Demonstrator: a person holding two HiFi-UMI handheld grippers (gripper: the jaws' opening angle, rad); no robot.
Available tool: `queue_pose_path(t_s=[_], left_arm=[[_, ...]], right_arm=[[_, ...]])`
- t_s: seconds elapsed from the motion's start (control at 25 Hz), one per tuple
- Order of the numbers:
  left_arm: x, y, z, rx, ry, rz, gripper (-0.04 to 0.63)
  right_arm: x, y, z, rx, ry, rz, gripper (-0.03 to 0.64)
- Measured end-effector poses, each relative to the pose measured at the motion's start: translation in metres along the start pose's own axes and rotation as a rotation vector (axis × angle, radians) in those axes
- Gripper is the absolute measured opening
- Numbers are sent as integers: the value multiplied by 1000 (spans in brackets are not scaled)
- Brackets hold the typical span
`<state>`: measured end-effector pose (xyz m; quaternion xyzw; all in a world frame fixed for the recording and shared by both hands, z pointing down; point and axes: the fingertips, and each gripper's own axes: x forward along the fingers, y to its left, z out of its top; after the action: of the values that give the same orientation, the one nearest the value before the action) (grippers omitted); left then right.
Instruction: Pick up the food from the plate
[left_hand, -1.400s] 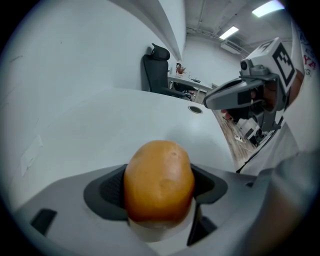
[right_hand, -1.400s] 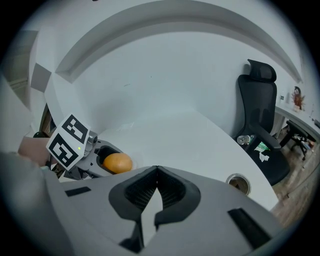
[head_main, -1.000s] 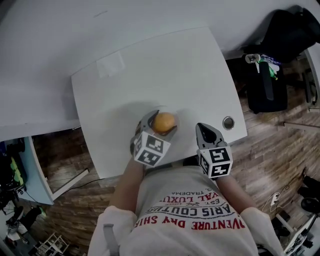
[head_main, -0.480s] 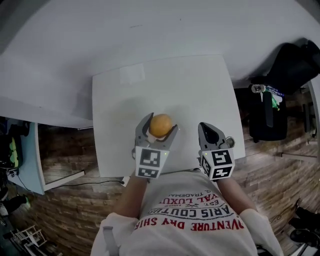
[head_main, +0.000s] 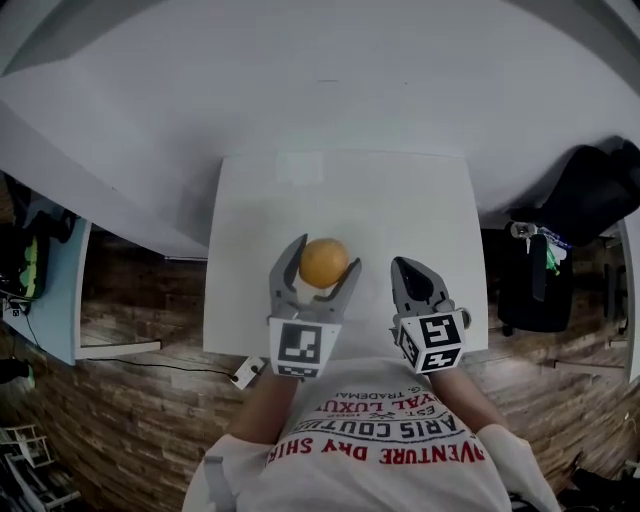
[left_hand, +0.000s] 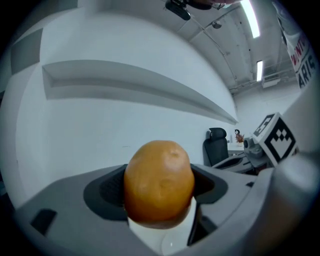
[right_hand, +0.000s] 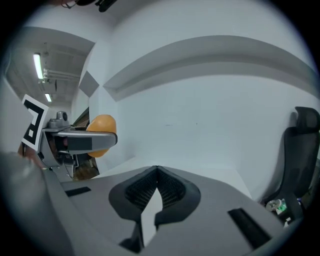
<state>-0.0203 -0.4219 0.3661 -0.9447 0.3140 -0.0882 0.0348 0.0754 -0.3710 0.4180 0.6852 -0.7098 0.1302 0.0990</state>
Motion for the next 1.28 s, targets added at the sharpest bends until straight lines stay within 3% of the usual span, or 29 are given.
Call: queue_pose_path(t_s=[0.28, 0.52, 1.28], left_arm=[[-7, 3, 11, -2, -43, 16, 364], [-5, -8, 10, 15, -29, -25, 364], [-16, -15, -6, -2, 27, -3, 364]], right_arm=[[-5, 7, 23, -15, -87, 17, 11], [-6, 8, 18, 3, -66, 30, 11], [-27, 18, 29, -48, -159, 40, 11]])
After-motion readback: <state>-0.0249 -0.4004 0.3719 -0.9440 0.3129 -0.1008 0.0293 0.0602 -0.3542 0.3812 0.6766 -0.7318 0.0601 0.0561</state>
